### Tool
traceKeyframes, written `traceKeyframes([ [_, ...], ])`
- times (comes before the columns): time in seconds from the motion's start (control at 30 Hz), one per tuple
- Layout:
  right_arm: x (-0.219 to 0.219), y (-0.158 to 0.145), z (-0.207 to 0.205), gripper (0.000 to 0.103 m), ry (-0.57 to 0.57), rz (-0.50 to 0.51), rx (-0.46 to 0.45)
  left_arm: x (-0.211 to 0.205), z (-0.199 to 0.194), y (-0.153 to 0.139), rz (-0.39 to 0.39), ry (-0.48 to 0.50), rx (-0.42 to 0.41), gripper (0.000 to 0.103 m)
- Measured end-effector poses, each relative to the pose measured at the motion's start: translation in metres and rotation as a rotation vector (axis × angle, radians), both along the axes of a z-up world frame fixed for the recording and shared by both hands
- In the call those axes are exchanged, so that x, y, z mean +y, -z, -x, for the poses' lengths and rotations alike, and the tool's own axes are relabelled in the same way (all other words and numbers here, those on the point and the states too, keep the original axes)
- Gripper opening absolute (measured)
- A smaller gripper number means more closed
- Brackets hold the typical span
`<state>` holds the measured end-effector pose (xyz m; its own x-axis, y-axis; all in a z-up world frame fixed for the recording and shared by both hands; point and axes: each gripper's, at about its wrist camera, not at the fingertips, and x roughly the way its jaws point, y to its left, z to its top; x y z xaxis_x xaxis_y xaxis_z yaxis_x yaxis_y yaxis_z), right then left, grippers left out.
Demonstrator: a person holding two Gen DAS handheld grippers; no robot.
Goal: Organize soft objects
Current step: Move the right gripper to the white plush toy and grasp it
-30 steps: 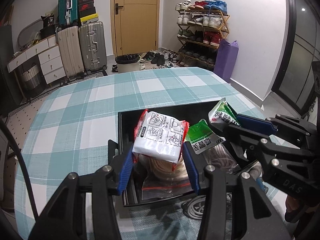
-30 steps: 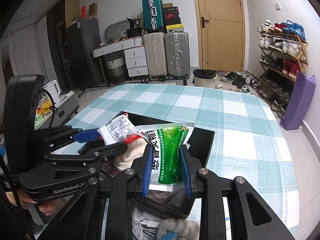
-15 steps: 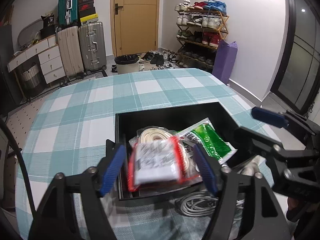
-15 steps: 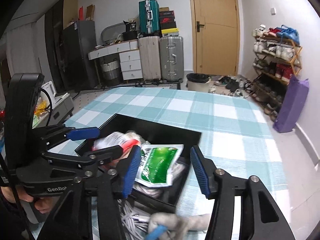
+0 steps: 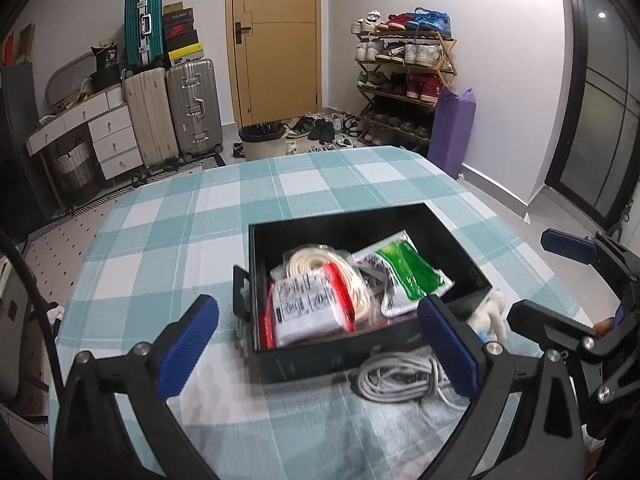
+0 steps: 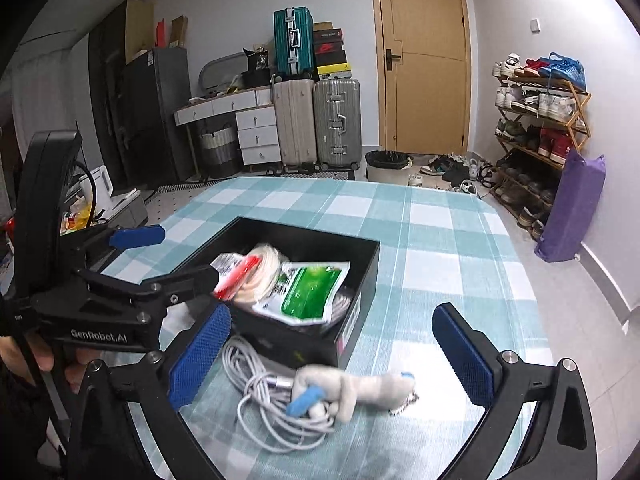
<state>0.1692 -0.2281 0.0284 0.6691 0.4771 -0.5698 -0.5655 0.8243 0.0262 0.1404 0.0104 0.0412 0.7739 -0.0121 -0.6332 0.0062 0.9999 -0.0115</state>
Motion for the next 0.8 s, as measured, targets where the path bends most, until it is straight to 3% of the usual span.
traceKeyframes([
  [0.3, -0.006, 0.014, 0.016, 0.103, -0.010, 0.031, 0.015, -0.003, 0.024, 0.008, -0.029, -0.005, 0.003, 0.101],
  [0.8, -0.017, 0.034, 0.004, 0.103, 0.024, 0.091, 0.108, -0.010, 0.033, 0.033, -0.016, 0.011, 0.061, 0.101],
])
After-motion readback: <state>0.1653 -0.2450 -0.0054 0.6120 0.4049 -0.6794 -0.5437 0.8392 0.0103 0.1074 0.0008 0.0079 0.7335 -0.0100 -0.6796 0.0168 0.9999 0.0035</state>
